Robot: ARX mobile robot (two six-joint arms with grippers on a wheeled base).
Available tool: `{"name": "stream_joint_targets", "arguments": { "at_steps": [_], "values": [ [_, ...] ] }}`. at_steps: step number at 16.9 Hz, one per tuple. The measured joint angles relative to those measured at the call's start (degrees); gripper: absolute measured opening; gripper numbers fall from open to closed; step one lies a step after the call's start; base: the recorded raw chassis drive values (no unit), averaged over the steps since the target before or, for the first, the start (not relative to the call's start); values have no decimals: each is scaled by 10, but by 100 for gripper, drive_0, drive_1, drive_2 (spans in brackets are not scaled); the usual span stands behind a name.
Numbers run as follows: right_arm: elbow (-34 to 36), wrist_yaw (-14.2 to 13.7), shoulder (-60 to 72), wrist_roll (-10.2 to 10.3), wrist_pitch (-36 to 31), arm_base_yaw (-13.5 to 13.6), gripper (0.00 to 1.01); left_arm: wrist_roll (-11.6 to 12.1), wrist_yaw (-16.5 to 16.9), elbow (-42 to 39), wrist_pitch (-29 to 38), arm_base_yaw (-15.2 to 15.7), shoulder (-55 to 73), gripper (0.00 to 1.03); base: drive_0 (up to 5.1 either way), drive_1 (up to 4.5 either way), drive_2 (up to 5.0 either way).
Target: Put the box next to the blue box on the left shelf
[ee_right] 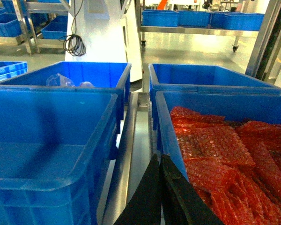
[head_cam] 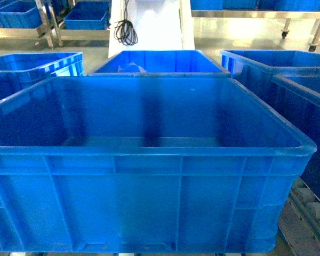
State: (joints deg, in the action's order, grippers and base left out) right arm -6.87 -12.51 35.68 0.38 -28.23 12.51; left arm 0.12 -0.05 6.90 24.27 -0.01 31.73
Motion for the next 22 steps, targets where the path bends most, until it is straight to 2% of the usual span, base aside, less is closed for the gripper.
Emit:
{"name": "stream_joint_targets", "arguments": {
  "at_steps": [1, 5, 6, 9, 13, 22],
  "values": [
    [11, 16, -26, 0, 14, -19, 2, 0, 0, -11, -7, -1, -18, 1, 0, 0, 0],
    [39, 67, -106, 0, 66, -68, 2, 0, 0, -38, -47, -1, -86, 1, 0, 0, 0],
    [63, 126, -305, -1, 256, -125, 2, -1, 0, -60, -250, -1, -305, 1, 0, 0, 0],
    [63, 125, -344, -1, 287, -125, 2, -1, -1, -59, -234, -1, -311, 1, 0, 0, 0],
    [61, 125, -354, -1, 275, -125, 2, -1, 3, -60, -252, 0, -311, 1, 0, 0, 0],
    [62, 125, -354, -1, 285, -125, 2, -1, 0, -60, -246, 0, -311, 1, 0, 0, 0]
  ]
}}
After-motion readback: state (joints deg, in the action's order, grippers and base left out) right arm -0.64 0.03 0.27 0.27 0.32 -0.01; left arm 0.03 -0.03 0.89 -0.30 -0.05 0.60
